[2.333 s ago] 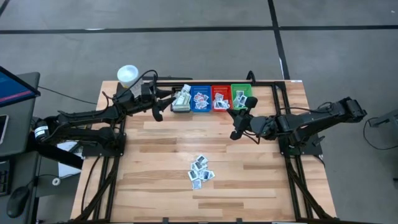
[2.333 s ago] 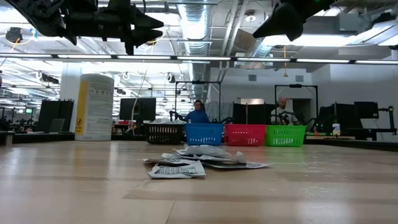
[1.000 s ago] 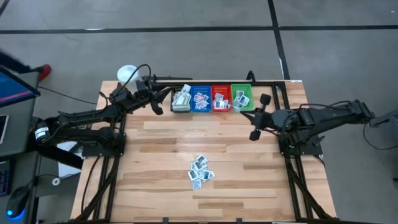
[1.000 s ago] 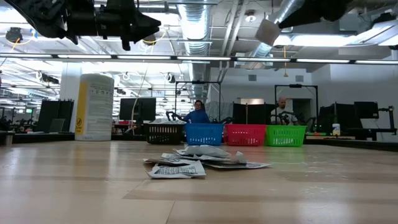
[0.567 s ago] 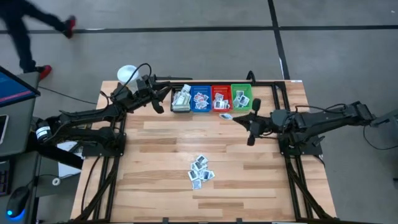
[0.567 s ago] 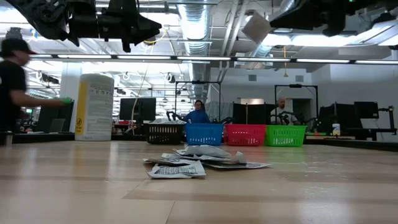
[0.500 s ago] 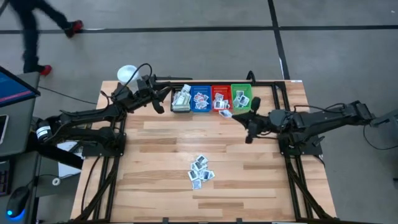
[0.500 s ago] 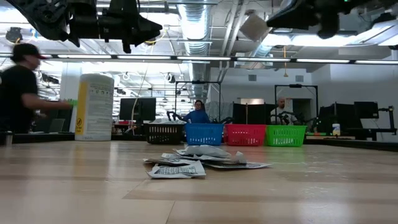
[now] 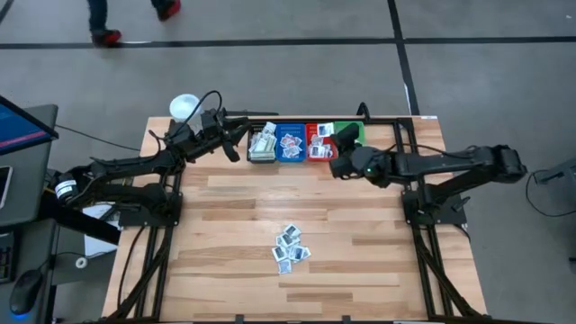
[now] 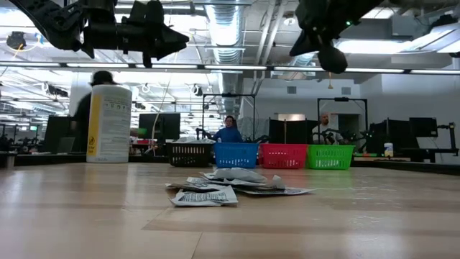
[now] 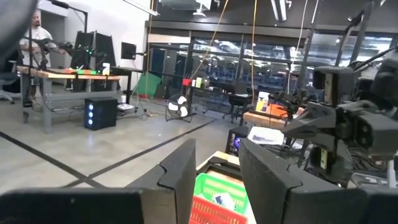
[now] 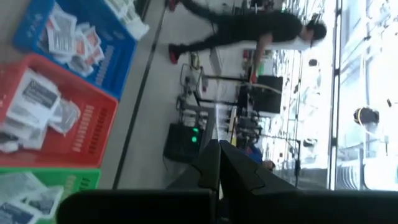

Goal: Pick & Place First Aid Supplies
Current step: Put the blue alcohol pad in the green bin

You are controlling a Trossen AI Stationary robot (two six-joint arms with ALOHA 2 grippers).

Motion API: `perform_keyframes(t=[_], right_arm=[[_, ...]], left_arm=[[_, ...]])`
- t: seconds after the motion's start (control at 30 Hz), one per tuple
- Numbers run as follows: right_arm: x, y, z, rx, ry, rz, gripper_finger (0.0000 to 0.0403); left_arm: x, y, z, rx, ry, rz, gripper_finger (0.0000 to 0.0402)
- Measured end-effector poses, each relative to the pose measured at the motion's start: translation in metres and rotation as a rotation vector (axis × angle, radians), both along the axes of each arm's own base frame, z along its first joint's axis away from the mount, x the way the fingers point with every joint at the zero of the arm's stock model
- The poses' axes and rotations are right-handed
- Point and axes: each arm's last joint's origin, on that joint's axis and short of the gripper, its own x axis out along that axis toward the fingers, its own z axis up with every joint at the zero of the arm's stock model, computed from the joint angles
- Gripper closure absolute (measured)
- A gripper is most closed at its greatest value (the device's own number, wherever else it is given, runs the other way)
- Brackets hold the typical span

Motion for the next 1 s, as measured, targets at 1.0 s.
perform_keyframes(t=[1.0], right_arm=[[-0.001, 0.038, 0.007, 0.106, -0.281, -0.132, 0.0403]], left_arm=[[0.001, -0.002, -0.001, -0.048, -0.013, -0.042, 0.0279]])
